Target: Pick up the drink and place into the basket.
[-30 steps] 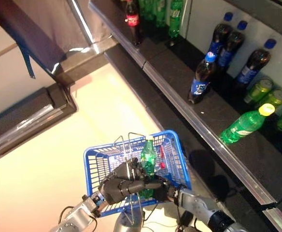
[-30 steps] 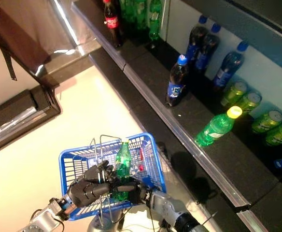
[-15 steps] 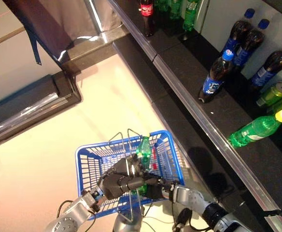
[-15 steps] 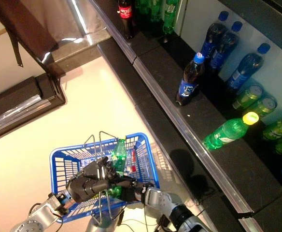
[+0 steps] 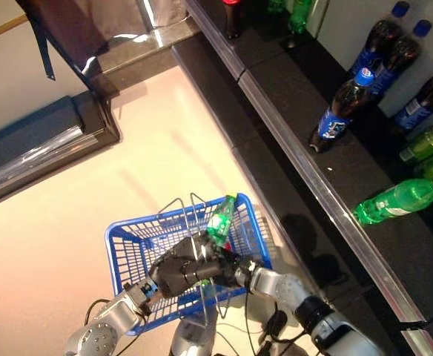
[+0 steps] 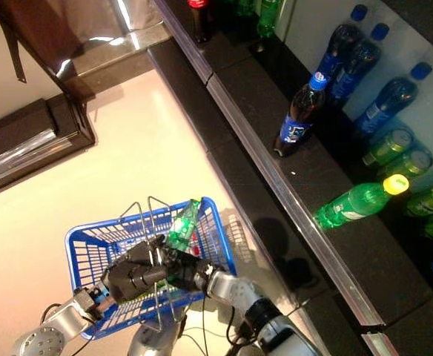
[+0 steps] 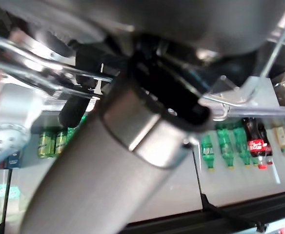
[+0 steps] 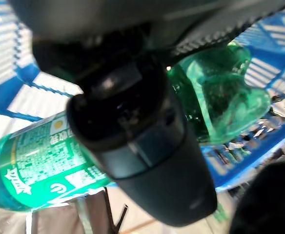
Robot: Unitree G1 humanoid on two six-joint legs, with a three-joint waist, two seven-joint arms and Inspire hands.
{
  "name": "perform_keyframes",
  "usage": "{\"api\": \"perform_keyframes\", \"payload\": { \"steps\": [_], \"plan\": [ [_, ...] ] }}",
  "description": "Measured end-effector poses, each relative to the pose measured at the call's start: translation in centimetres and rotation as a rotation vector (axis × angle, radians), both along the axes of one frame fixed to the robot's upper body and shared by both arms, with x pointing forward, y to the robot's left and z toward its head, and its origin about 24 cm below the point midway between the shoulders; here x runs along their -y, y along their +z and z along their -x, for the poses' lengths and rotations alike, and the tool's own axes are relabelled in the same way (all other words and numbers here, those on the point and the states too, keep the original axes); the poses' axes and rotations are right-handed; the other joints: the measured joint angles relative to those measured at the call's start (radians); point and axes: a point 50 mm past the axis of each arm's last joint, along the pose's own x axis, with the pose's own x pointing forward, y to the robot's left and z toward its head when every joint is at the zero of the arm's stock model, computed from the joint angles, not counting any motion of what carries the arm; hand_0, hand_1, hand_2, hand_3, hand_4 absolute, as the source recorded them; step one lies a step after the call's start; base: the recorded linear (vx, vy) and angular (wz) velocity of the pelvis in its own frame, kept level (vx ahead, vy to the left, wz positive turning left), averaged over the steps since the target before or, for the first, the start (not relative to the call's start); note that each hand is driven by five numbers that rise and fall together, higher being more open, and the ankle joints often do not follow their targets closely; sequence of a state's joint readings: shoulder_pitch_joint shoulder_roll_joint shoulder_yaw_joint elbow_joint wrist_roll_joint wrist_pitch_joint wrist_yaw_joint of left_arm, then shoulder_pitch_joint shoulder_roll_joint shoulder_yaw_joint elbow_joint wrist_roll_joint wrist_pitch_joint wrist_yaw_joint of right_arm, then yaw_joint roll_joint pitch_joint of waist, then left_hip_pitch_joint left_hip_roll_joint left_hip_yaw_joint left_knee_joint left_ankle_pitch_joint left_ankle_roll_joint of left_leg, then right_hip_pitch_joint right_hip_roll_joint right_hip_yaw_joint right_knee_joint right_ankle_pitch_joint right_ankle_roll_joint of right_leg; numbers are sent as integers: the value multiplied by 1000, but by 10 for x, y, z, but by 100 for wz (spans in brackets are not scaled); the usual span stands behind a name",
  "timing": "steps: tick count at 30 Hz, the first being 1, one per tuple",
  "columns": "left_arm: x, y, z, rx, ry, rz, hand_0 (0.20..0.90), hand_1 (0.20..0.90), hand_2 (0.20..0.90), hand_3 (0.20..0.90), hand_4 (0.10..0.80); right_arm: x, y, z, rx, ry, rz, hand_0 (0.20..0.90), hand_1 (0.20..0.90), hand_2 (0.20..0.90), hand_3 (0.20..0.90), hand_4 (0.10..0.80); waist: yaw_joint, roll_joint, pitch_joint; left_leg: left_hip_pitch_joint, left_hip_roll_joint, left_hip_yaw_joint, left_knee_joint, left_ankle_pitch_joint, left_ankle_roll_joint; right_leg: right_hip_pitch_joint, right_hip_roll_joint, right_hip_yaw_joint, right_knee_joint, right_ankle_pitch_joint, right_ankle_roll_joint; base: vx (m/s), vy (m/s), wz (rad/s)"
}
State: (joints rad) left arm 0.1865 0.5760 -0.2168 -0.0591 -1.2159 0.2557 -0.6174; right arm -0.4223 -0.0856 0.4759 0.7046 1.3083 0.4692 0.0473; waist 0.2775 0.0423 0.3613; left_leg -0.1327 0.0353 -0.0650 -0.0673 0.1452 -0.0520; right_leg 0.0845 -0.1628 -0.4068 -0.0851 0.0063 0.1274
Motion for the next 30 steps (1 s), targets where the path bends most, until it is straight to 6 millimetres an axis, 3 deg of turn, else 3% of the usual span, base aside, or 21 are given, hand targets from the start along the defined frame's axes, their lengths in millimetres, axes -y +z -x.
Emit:
{"api": "perform_keyframes", "payload": {
  "steps": [3, 6, 14, 30],
  "plan": [
    [1, 0, -1, -2, -6, 0, 300, 300, 300, 200, 100, 2, -1, -6, -60, -48, 30, 900, 900, 900, 900, 800, 21, -1, 1, 0, -2, 0, 1, 0, 0, 1, -1, 0, 0, 0, 1, 25, -44, 2],
    [3, 3, -4, 11, -16, -2, 300, 300, 300, 200, 100, 10, -15, 0, -158, -69, 83, 900, 900, 900, 900, 800, 51, -11, 6, 0, -3, -3, 2, 0, 0, 3, -1, -2, 0, -1, 2, 27, -62, 3],
    [6, 4, -6, -9, -90, -58, 300, 300, 300, 200, 100, 14, -26, 7, -237, -46, 133, 900, 900, 900, 900, 800, 58, -50, 27, -16, -4, -27, 18, 1, -2, 7, 4, -24, 0, -1, 1, 25, -53, 8],
    [11, 9, -14, -2, -107, -68, 300, 300, 300, 200, 100, 5, -20, 2, -156, 25, 159, 900, 900, 900, 900, 800, 82, -77, 37, -13, -4, -36, 32, 1, -4, 25, 8, -27, 0, -1, 0, 24, -31, 2]
  ]
}}
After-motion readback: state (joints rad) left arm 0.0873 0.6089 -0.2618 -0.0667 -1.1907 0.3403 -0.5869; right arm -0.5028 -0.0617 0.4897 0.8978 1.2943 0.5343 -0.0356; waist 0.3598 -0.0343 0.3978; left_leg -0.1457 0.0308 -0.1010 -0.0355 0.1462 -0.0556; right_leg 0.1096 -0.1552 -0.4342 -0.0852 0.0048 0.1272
